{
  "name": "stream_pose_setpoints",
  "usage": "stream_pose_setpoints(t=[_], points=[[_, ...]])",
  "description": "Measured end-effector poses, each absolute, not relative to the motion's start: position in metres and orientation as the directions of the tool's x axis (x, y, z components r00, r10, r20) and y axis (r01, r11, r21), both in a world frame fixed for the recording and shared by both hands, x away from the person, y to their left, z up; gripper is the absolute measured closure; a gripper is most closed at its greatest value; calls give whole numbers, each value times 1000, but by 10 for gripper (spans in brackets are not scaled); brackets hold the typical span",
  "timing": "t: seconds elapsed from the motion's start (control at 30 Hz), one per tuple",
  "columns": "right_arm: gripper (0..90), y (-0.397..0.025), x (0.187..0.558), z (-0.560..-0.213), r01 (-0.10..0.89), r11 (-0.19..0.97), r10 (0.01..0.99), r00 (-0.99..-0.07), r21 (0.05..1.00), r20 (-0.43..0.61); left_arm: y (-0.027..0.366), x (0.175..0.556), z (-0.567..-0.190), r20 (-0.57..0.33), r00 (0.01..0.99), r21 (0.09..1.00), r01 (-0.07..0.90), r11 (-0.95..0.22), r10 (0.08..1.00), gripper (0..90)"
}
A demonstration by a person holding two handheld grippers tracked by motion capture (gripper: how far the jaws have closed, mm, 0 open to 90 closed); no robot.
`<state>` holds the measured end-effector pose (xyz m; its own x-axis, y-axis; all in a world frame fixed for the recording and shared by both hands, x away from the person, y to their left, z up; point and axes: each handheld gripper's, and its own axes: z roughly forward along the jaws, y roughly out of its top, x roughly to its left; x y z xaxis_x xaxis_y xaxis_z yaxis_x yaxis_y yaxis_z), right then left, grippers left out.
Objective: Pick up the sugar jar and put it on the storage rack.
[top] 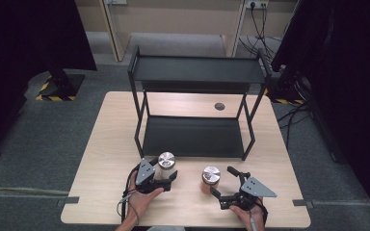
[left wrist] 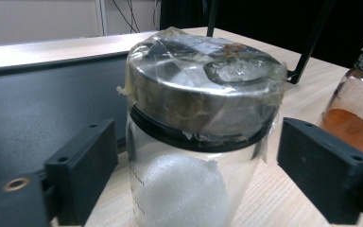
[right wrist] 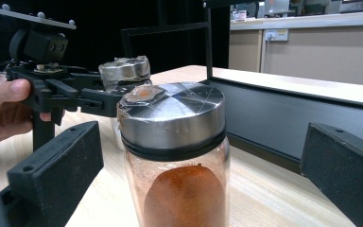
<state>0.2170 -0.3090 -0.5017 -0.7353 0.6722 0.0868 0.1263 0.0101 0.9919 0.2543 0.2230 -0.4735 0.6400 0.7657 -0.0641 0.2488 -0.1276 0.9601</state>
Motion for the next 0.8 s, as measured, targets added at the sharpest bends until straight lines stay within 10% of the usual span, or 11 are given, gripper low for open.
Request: stream_pose_setpoints(t=[0.3, 0.8], points=[[4, -309, 217, -502, 127, 8, 671, -736, 992, 89, 217, 256, -469, -20, 631, 954, 244, -173, 775, 300], [4, -310, 217, -502, 126, 4, 670, -737, 992, 90, 222, 257, -462, -34, 655, 958, 236, -161, 755, 309]])
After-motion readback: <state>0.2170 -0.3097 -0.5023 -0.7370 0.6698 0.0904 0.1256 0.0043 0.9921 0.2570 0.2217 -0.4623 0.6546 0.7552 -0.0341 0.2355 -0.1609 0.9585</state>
